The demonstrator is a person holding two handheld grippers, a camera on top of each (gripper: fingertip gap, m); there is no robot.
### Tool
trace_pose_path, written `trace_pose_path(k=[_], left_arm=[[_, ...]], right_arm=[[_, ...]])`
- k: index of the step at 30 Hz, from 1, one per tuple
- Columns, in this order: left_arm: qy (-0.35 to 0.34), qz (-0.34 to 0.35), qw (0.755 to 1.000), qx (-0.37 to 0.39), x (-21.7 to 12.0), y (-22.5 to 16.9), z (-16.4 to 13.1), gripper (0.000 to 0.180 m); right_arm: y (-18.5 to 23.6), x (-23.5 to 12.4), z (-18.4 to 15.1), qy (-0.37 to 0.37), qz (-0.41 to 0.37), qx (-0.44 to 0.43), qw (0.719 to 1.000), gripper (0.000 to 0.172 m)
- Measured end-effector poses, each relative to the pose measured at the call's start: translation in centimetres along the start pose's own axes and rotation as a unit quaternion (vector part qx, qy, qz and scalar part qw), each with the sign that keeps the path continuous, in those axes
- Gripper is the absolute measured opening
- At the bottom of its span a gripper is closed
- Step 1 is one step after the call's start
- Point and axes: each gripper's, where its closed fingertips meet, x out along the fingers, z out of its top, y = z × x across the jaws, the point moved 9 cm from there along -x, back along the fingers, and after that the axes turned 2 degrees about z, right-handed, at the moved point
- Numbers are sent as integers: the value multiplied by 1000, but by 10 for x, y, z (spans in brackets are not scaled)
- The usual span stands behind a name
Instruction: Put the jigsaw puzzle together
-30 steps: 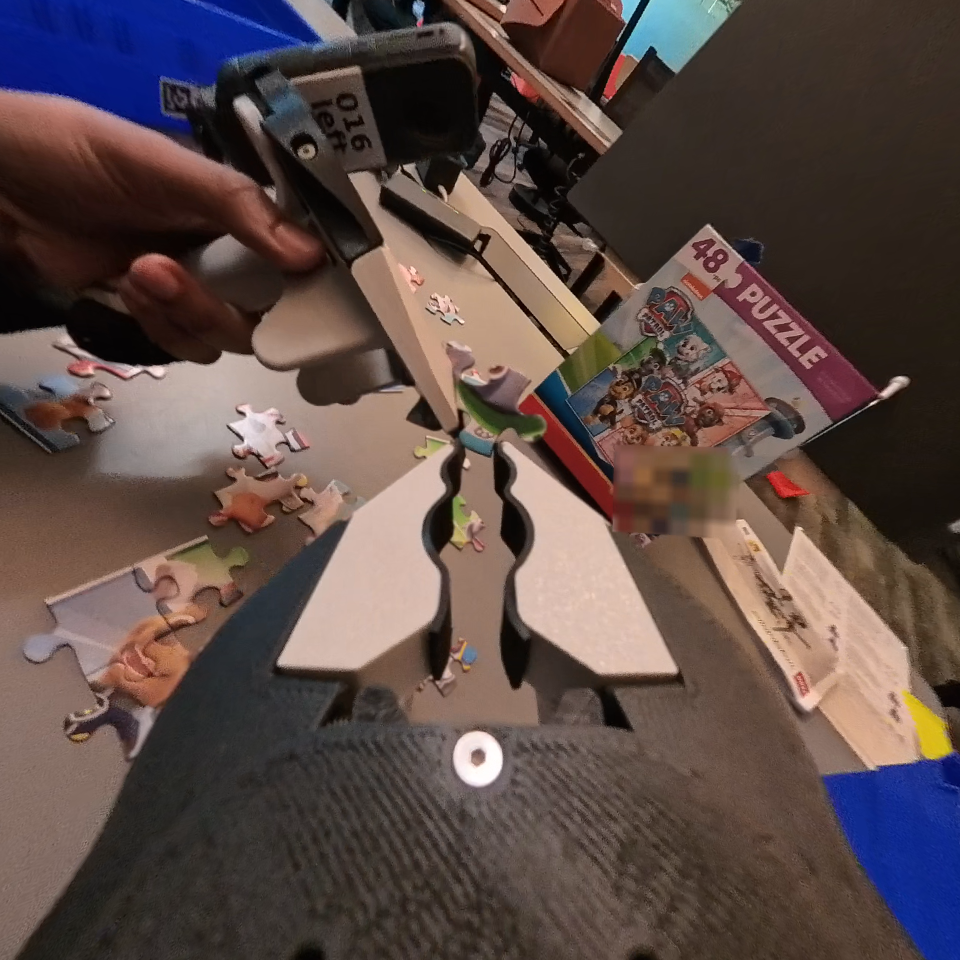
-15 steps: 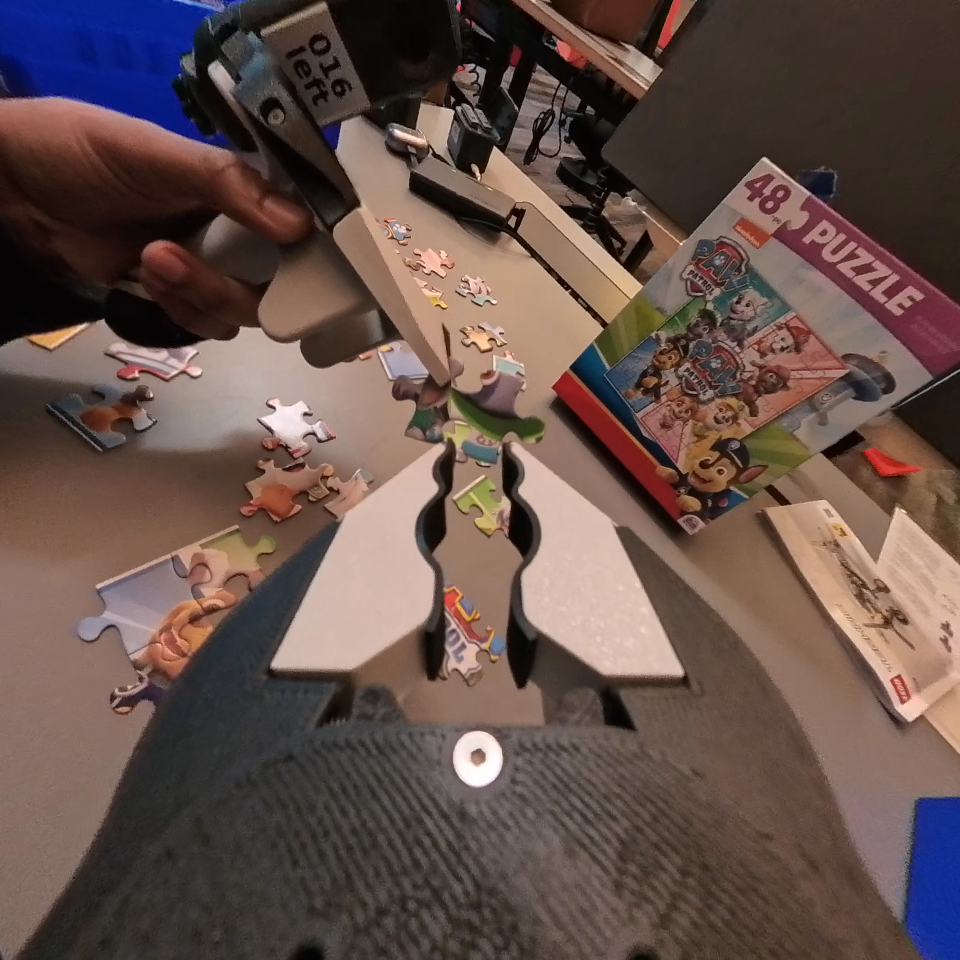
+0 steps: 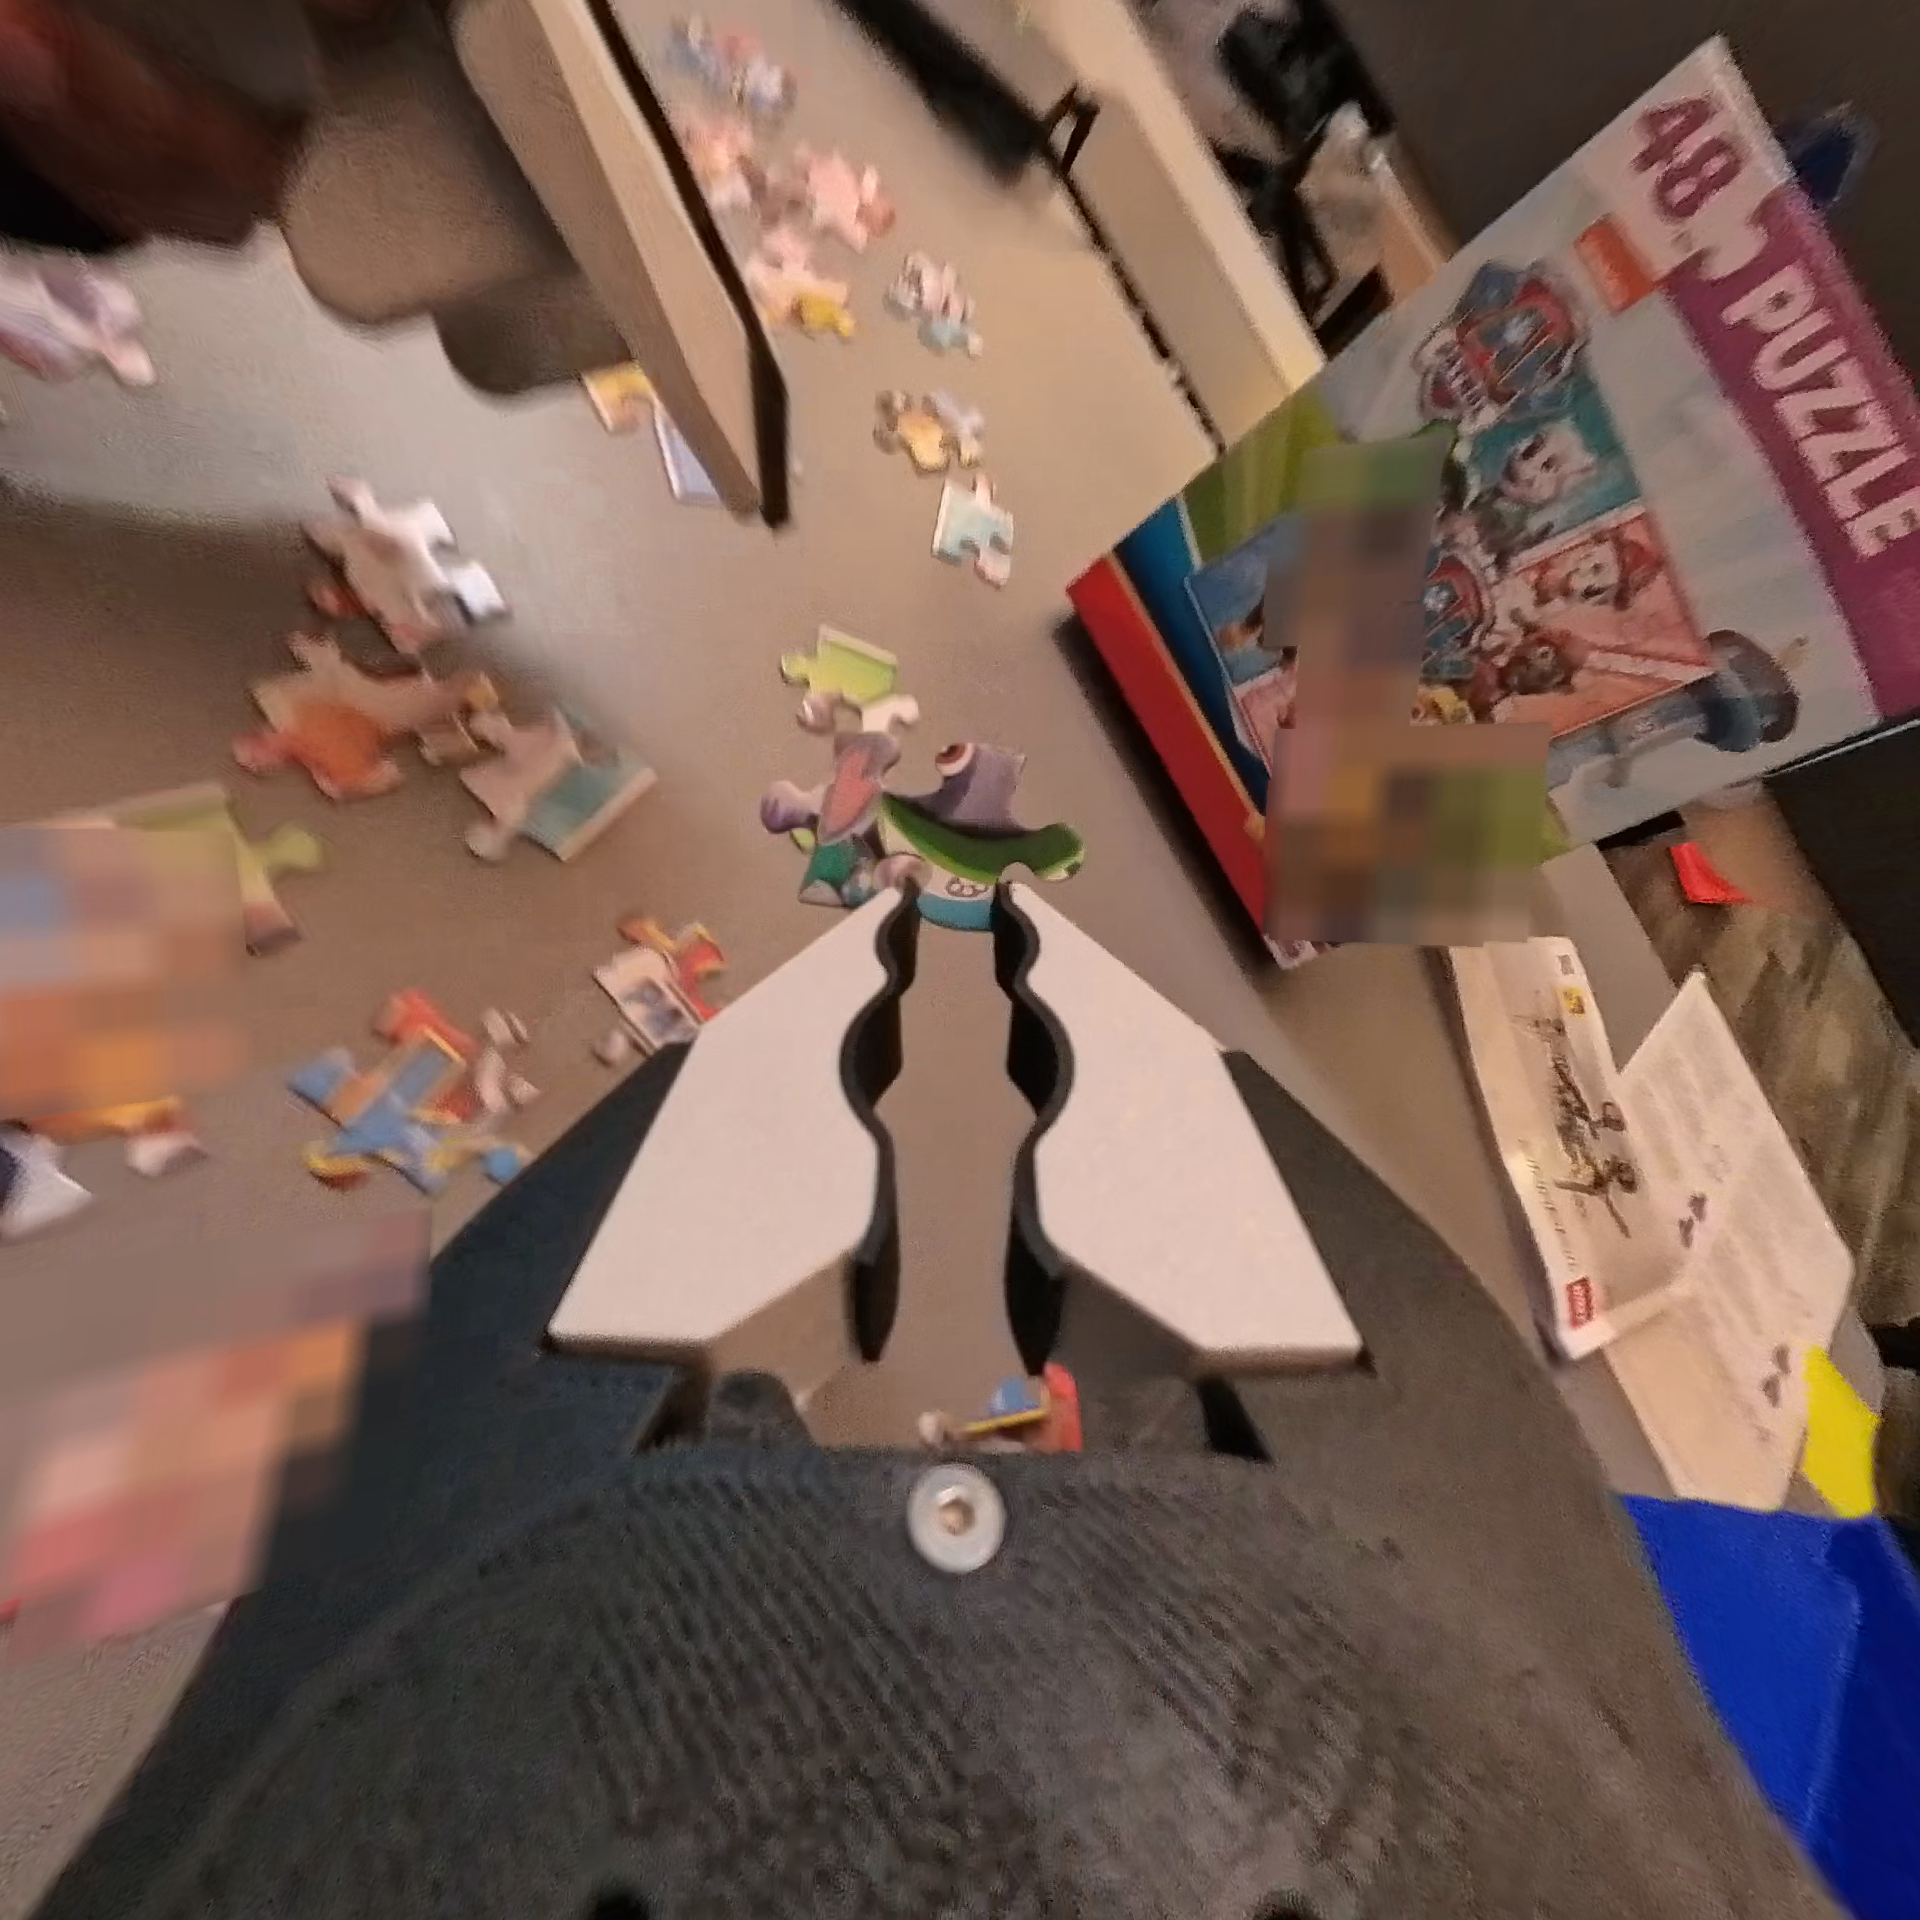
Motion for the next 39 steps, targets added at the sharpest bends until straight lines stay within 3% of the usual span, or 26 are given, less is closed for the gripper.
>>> trace_pose_path(k=[3, 6, 13, 18, 29, 39], left_arm=[[25, 85, 995, 46, 0, 7, -3, 15], [73, 163, 979, 98, 14, 11, -11, 27], [112, 254, 948, 156, 62, 15, -22, 34], [171, 322, 916, 170, 76, 33, -26, 33], [189, 324, 914, 152, 79, 43, -22, 23], [185, 325, 914, 158, 80, 44, -22, 21]], right_arm=[[-20, 19, -20, 16, 120, -20, 992, 12], [-36, 41, -33, 6, 263, -15, 965, 12], [-60, 91, -47, 69, 382, -77, 918, 12], [-63, 113, -53, 90, 412, -117, 899, 12], [-67, 123, -51, 75, 434, -121, 889, 14], [-67, 115, -43, 67, 405, -97, 907, 26]])
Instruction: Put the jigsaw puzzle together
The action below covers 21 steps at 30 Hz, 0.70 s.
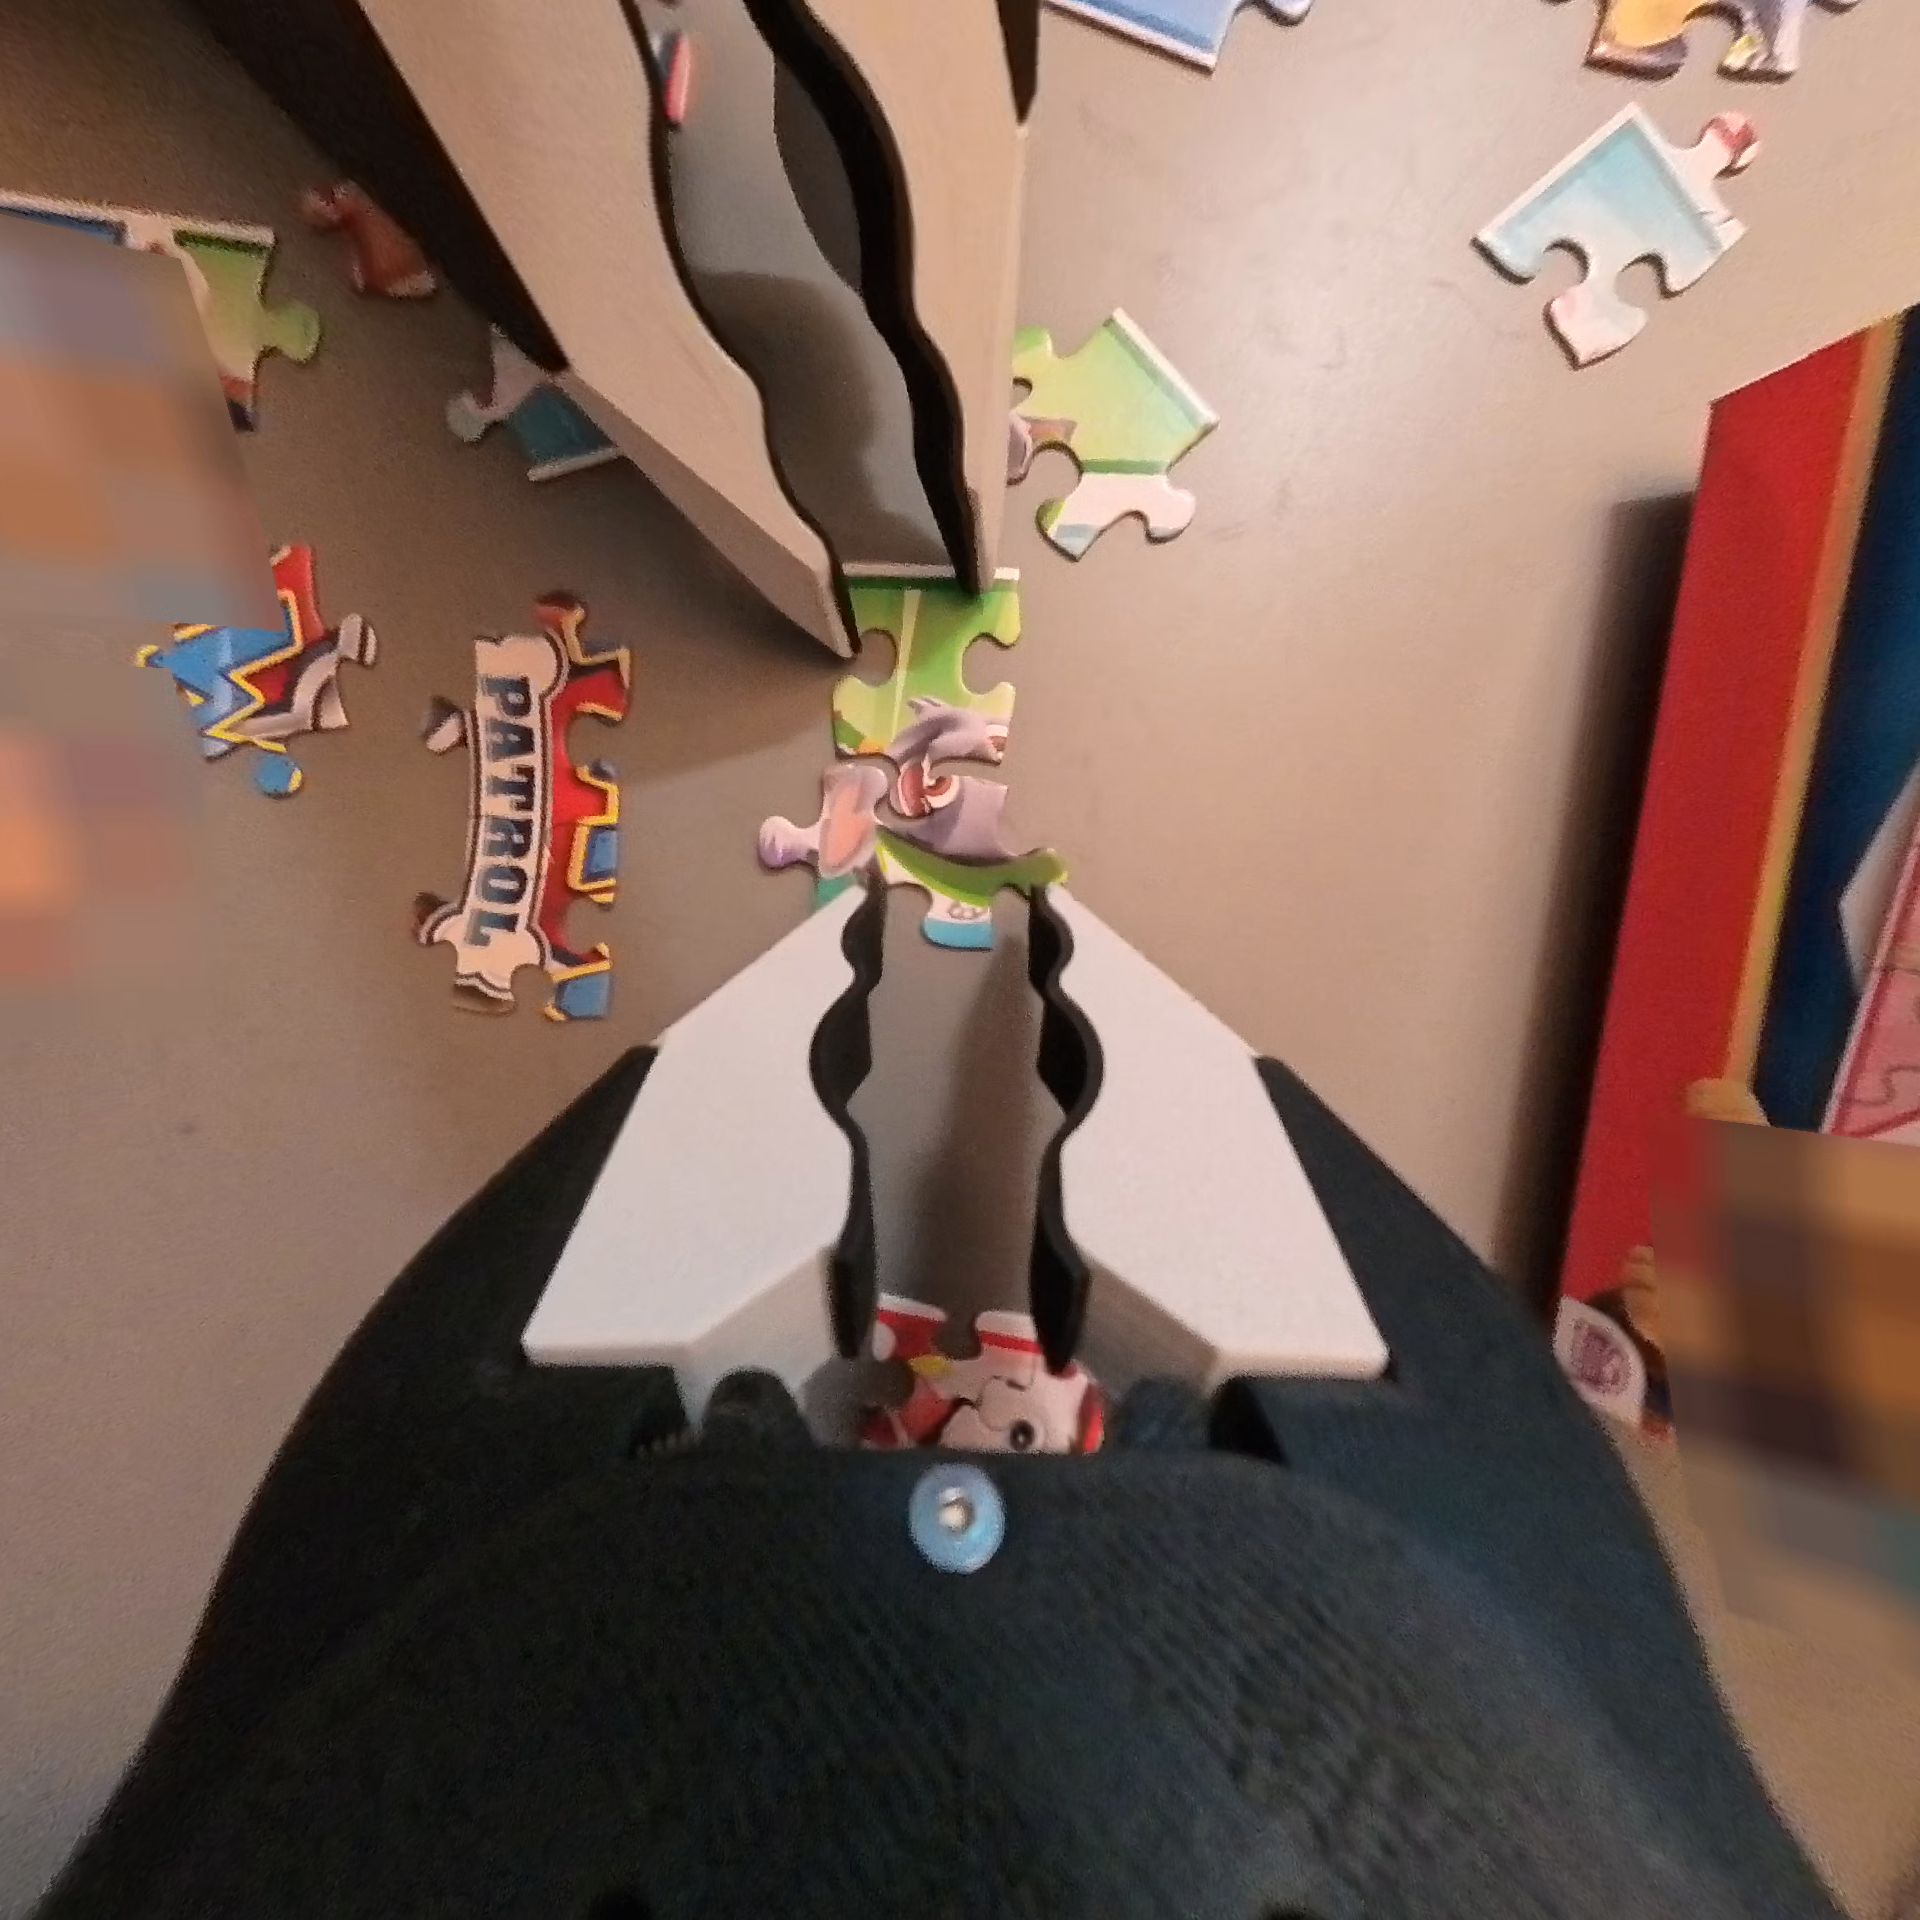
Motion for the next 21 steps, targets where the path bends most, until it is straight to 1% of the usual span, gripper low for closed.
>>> trace_pose_path(k=[5, 9, 13, 21], left_arm=[[-4, 1, 1000, 11, 0, -1, -1, 21], [-7, -3, 1000, 14, 1, -3, -1, 20], [-9, -5, 1000, 15, 1, -3, -1, 20], [-13, -5, 1000, 13, 2, -2, -1, 18]], right_arm=[[17, -3, 3, -36, -22, 19, 999, 32], [24, 3, -1, -39, -37, 29, 998, 38], [23, 10, -3, -42, -37, 44, 997, 44], [19, 14, -1, -31, -48, 41, 998, 44]])
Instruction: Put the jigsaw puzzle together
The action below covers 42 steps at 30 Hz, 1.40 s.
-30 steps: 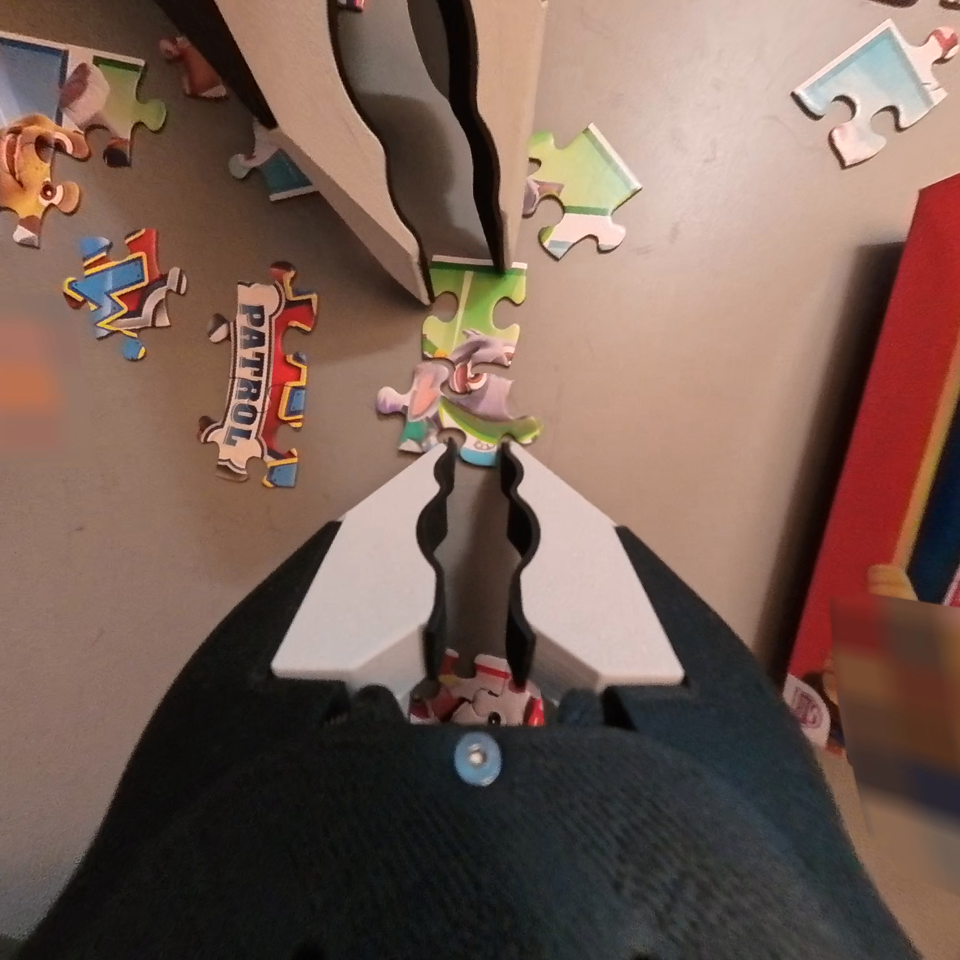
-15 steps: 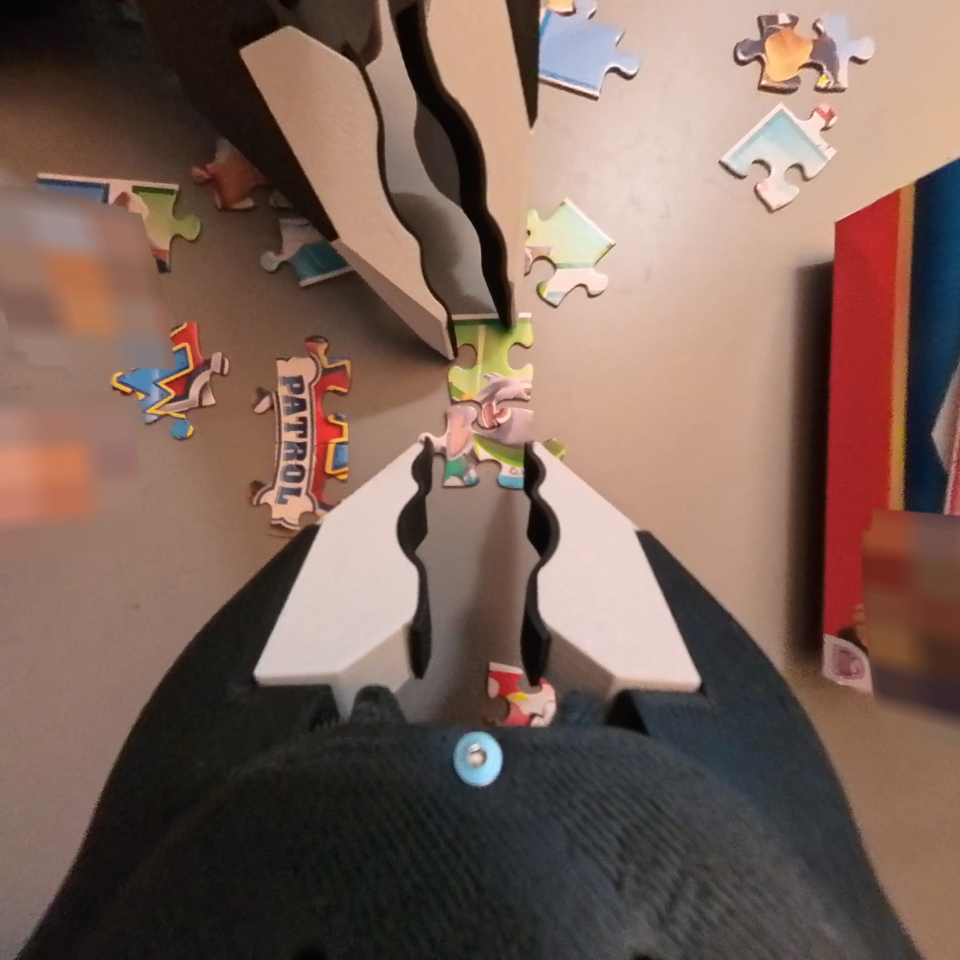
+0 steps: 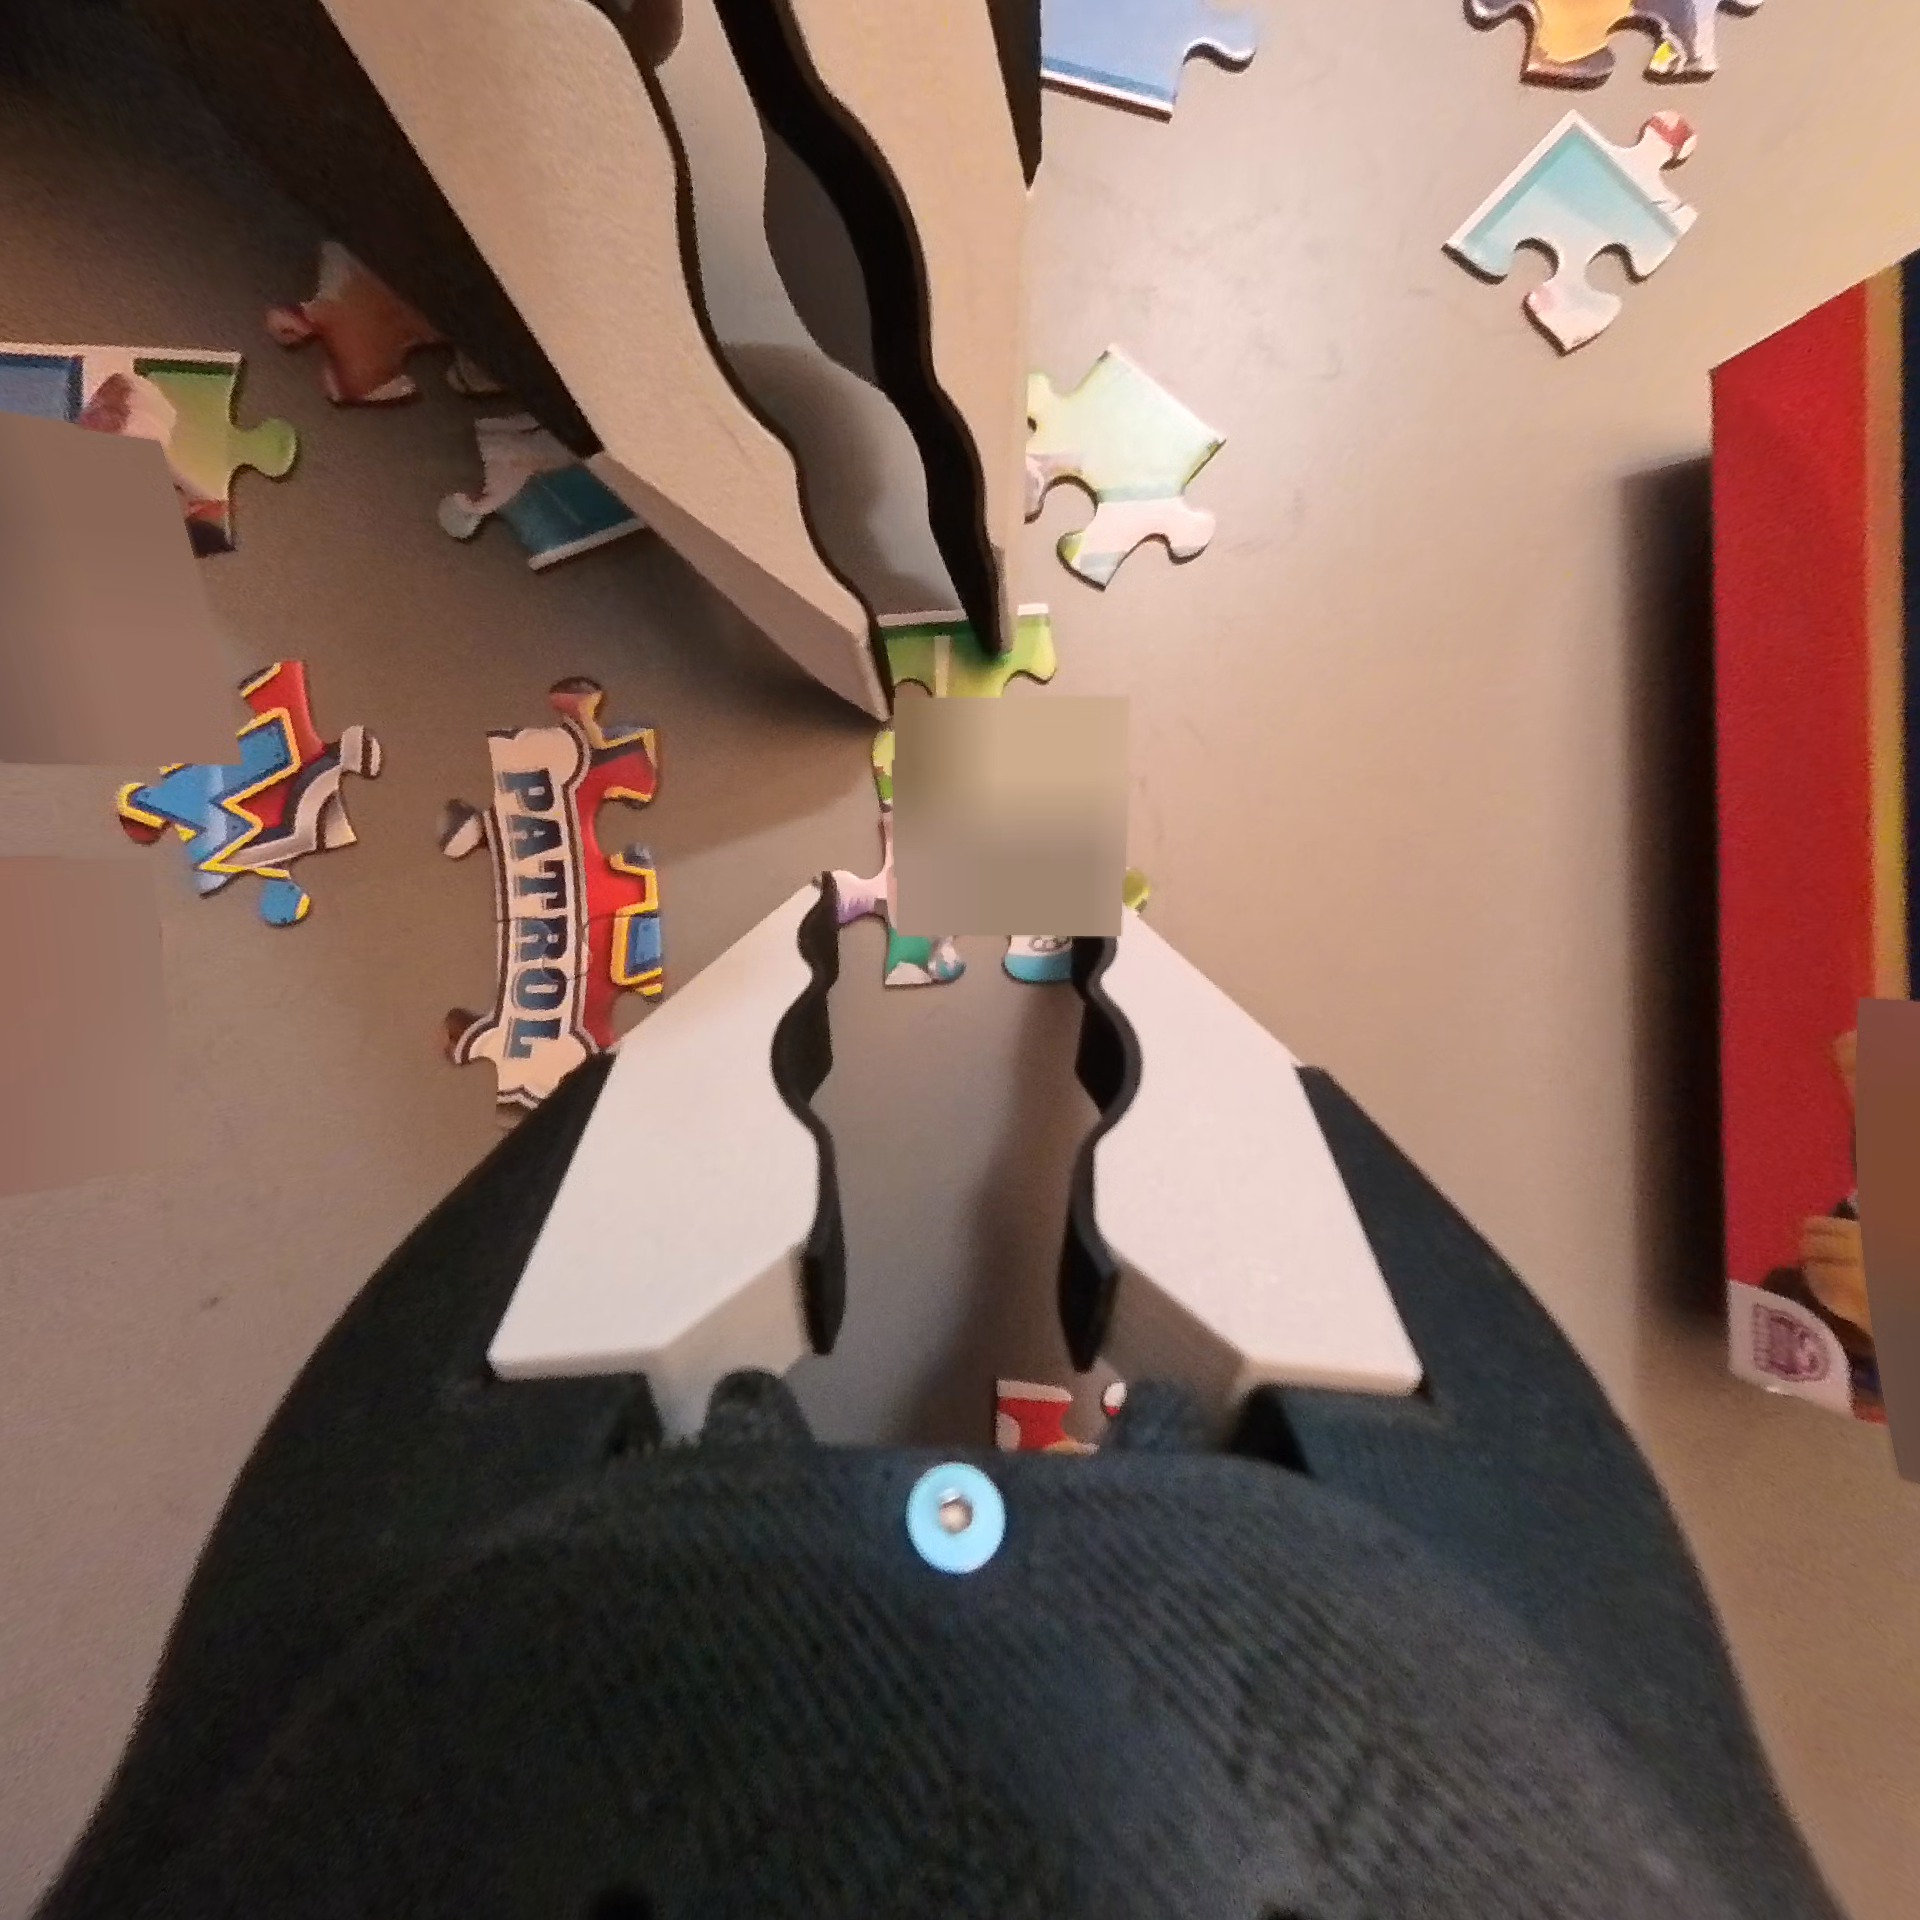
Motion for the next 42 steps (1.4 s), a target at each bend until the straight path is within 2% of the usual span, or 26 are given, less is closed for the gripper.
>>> trace_pose_path(k=[18, 27, 33, 39, 42], left_arm=[[-6, -6, 1000, -7, 0, 2, -1, 15], [-9, -10, 1000, -12, 0, 4, -1, 13], [-11, -12, 1000, -15, 1, 4, -1, 12], [-11, -12, 1000, -16, 1, 4, -1, 12], [-11, -12, 1000, -17, 1, 4, -1, 11]], right_arm=[[-2, 3, 11, 0, 21, -22, 1000, 43], [-4, 2, 11, -8, 24, -21, 999, 27], [-6, 4, 6, -3, 20, -16, 1000, 23], [-6, 0, 8, -11, 13, -16, 1000, 27], [-8, -6, 9, -27, 7, 14, 1000, 35]])
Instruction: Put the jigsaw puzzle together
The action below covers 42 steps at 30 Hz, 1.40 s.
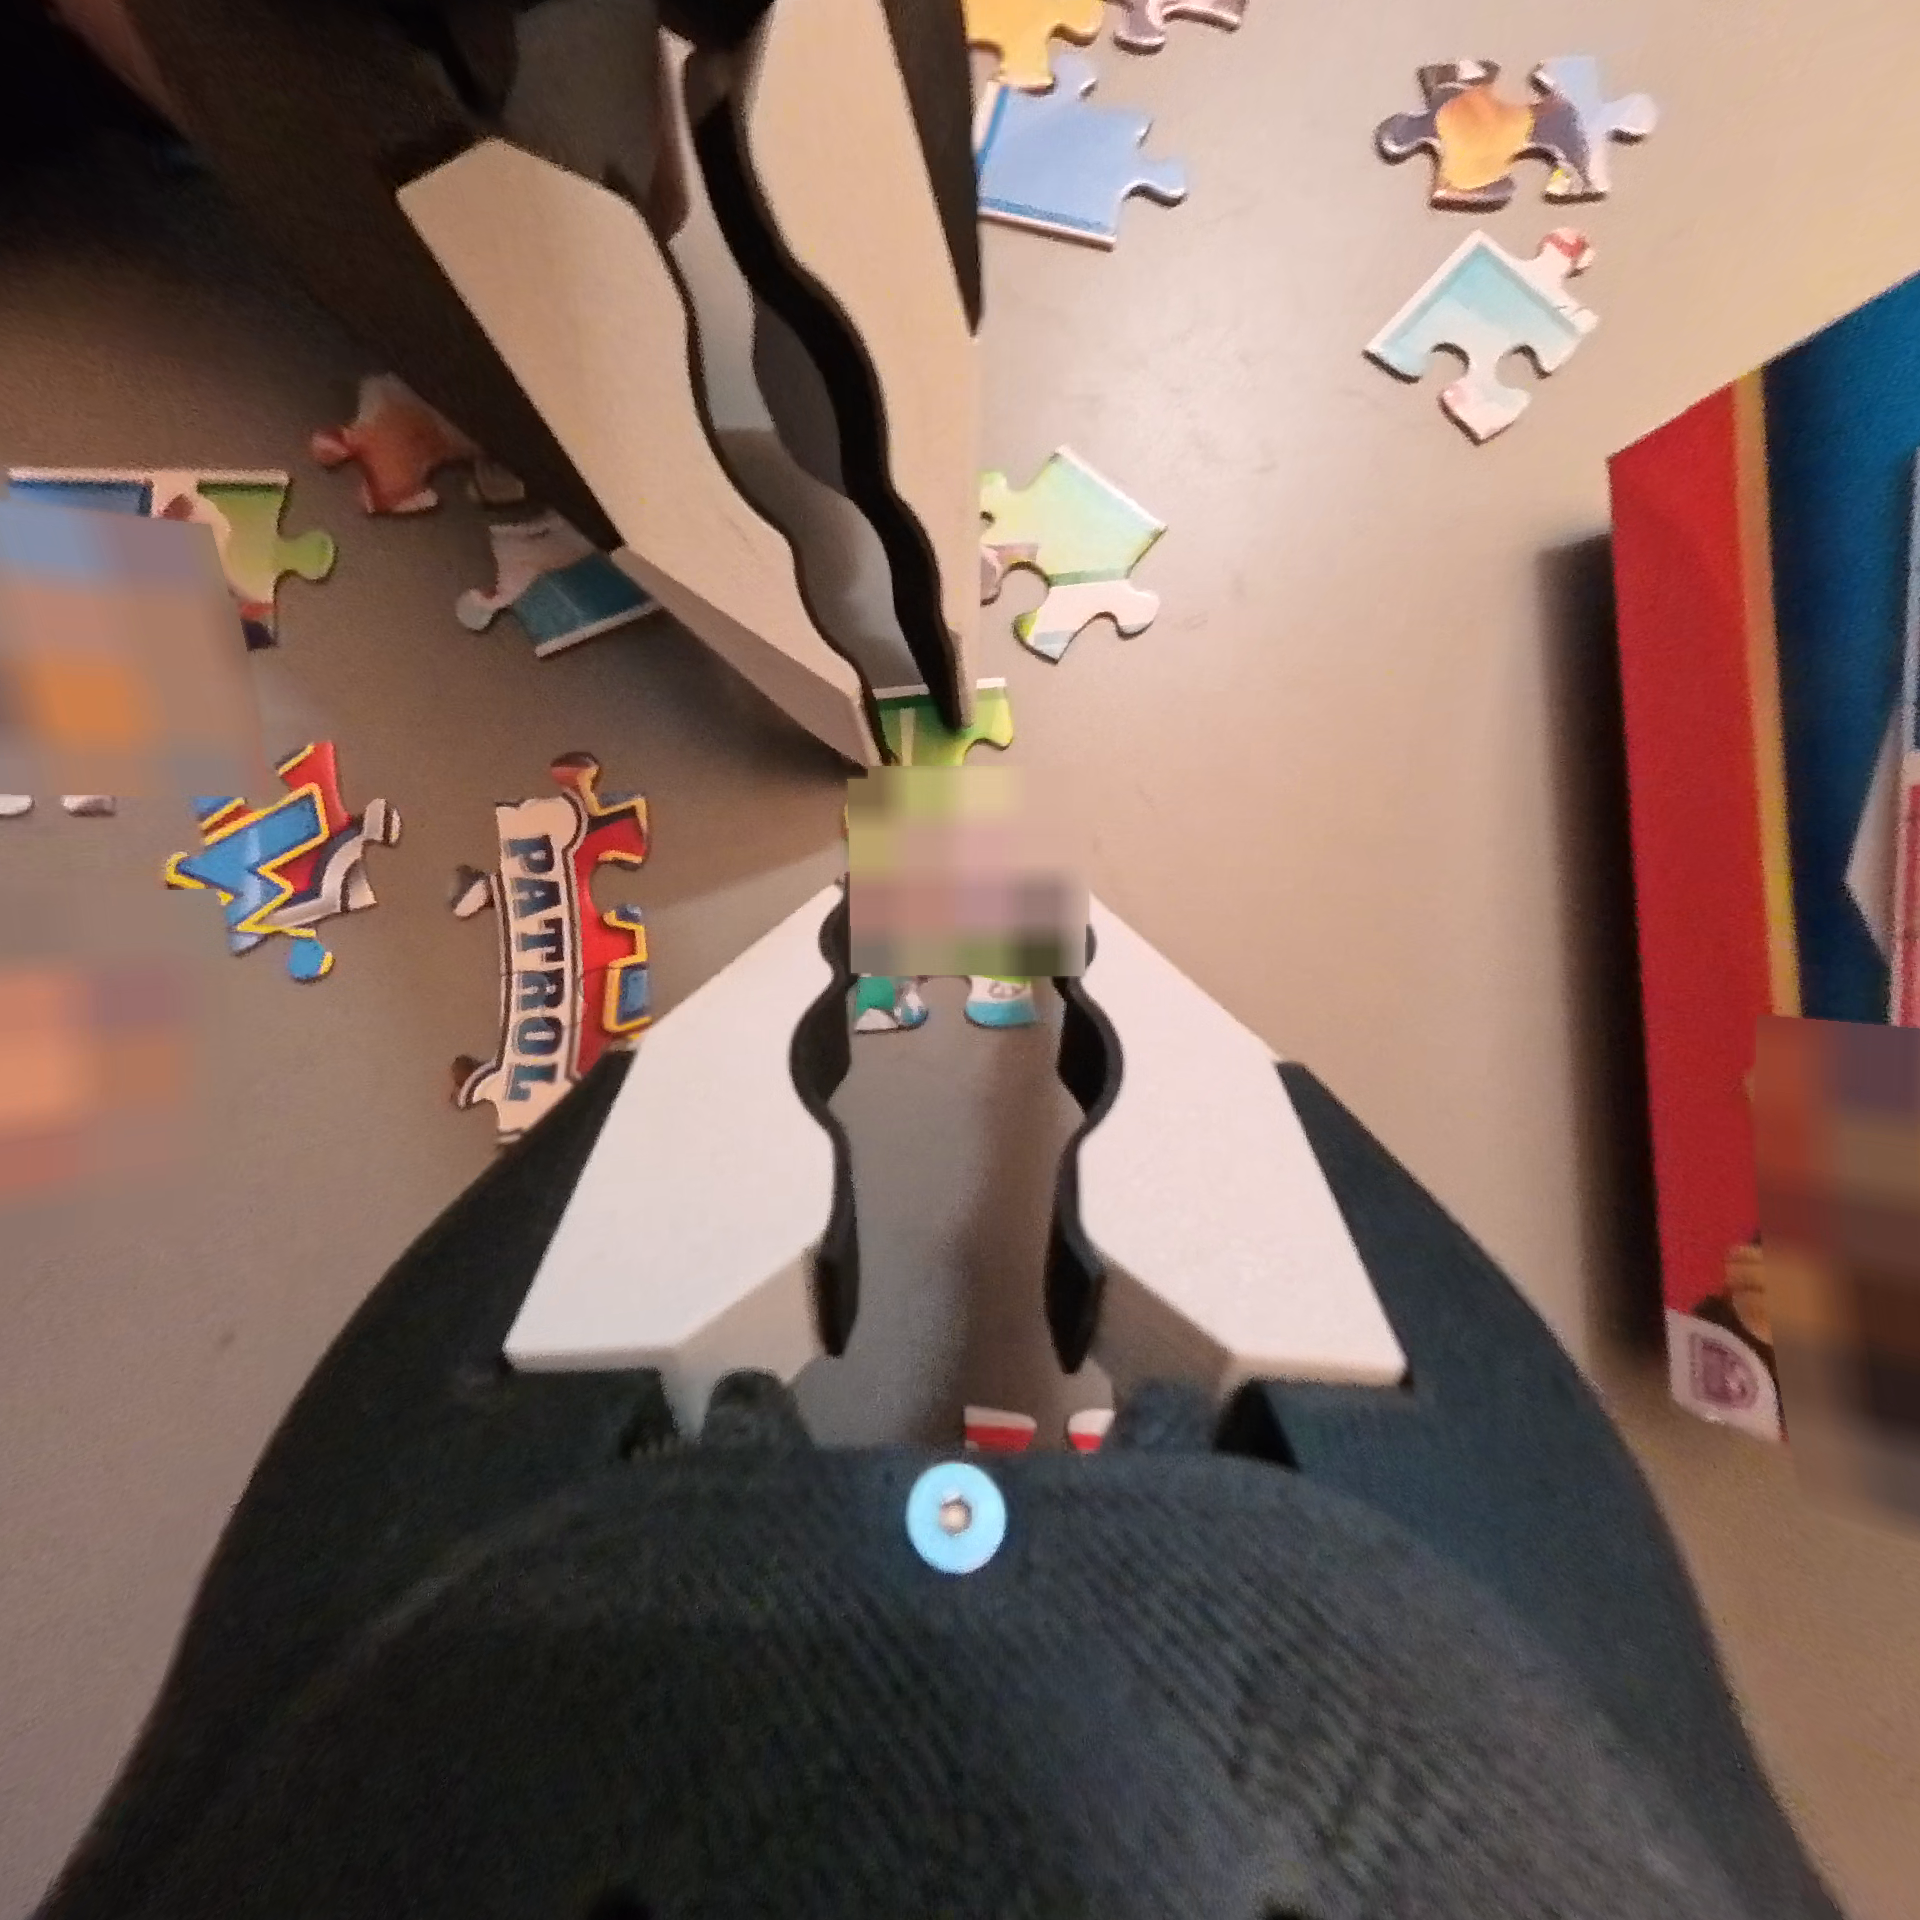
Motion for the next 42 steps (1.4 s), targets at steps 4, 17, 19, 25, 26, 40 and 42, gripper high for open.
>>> trace_pose_path(k=[4, 17, 19, 25, 26, 40, 42], left_arm=[[0, 0, 1000, -1, 0, 0, 0, 11], [-2, 2, 1000, -2, 0, 1, 0, 9], [-2, 2, 1000, -3, 0, 1, 0, 9], [-2, 2, 1000, -3, 0, 1, 0, 9], [-2, 2, 1000, -3, 0, 1, 0, 9], [-5, -26, 1000, -7, 2, -3, 0, 7], [-4, -25, 1000, -4, 2, -3, 0, 7]], right_arm=[[3, 0, -1, -2, -34, 35, 999, 50], [6, -3, -20, 41, -90, 63, 993, 57], [3, -5, -22, 42, -97, 65, 992, 55], [-4, -6, -22, 38, -111, 65, 991, 48], [-4, -6, -22, 38, -113, 63, 991, 48], [-13, -2, -17, 30, -131, 44, 990, 37], [-14, -1, -15, 29, -133, 41, 990, 36]])
